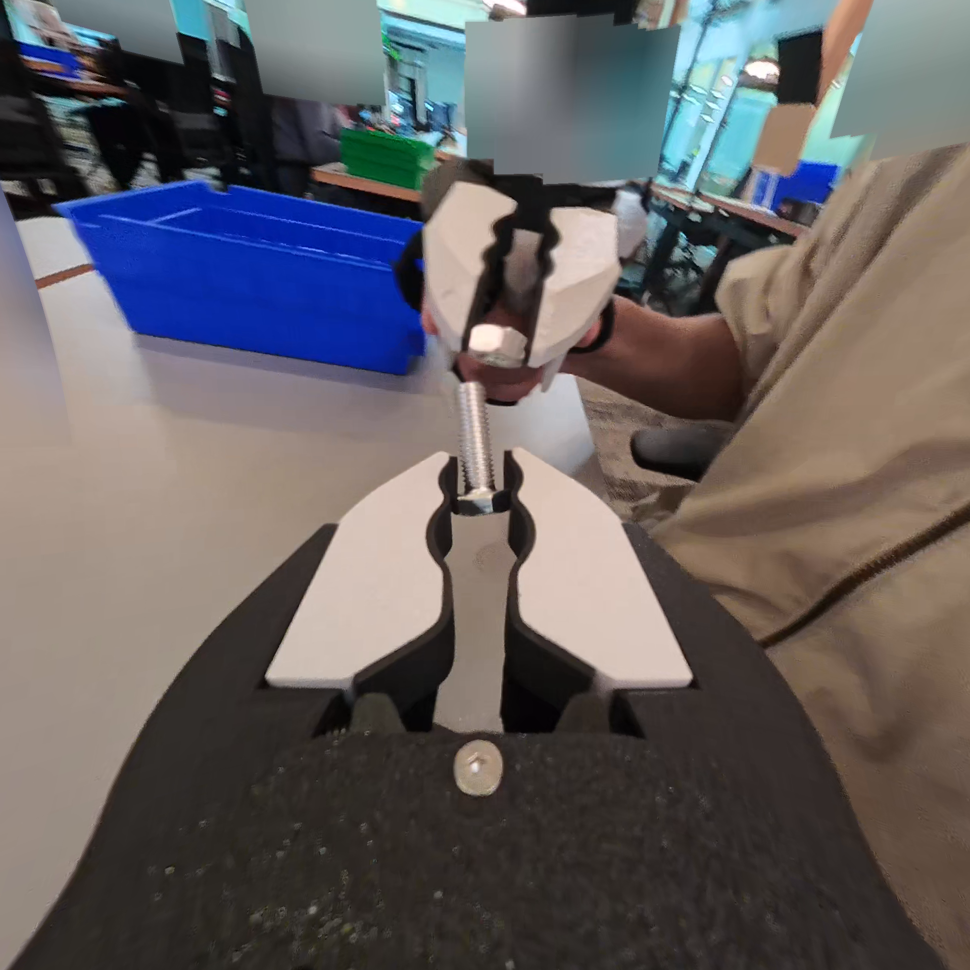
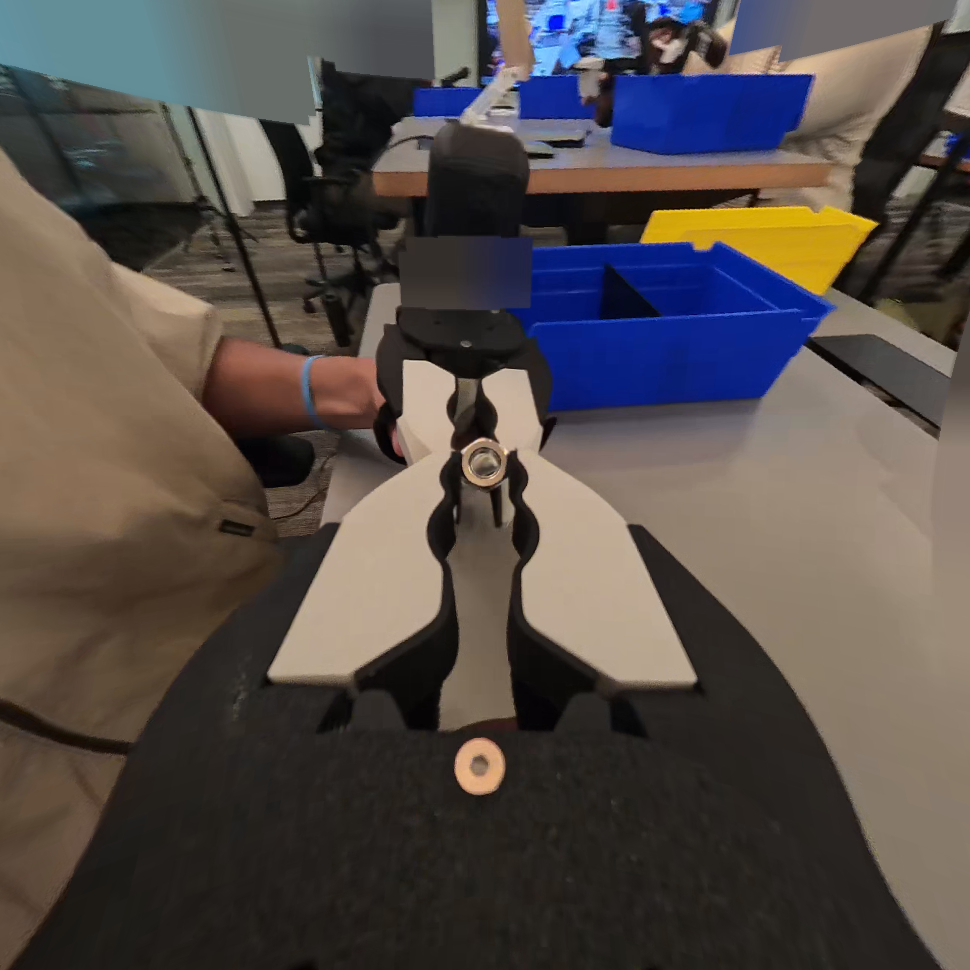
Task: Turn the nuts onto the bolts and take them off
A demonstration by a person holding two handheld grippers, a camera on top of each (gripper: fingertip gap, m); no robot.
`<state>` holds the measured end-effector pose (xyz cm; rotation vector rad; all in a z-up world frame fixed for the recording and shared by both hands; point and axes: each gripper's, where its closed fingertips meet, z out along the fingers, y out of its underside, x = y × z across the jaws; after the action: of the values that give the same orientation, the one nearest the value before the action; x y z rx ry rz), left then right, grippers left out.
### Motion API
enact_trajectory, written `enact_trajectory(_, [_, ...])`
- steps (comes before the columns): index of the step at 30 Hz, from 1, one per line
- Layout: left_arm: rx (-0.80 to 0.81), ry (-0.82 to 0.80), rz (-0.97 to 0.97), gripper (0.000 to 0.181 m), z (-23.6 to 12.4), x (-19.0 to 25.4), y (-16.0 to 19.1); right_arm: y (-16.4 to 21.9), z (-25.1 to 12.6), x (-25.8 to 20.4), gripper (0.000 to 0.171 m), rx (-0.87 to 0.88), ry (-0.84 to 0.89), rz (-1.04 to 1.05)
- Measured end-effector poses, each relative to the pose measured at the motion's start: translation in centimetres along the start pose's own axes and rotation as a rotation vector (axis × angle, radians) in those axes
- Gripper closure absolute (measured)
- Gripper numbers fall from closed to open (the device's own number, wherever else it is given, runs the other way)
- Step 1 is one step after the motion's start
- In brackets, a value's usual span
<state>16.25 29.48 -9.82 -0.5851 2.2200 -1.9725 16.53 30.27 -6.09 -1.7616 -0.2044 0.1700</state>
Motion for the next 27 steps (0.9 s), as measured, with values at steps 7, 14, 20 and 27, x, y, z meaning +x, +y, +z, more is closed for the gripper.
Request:
enact_trajectory(7, [-0.118,0.146,0.067,0.165,0.9,2.2,-0.6,-0.8,-0.5,-1.5,0.154,0.023,-0.137,-0.028])
enact_trajectory(14, [-0.108,0.161,0.070,0.165,1.1,2.3,-0.9,-0.8,-0.8,-1.7,0.154,0.050,-0.135,-0.032])
enact_trajectory(20, [-0.106,0.241,0.022,0.165,1.2,3.4,-0.9,-0.8,-0.7,-2.3,0.154,0.061,-0.154,-0.062])
enact_trajectory(27, [-0.151,0.021,0.117,0.165,1.8,0.9,-0.8,-0.2,-1.1,-0.5,0.154,0.080,-0.081,0.036])
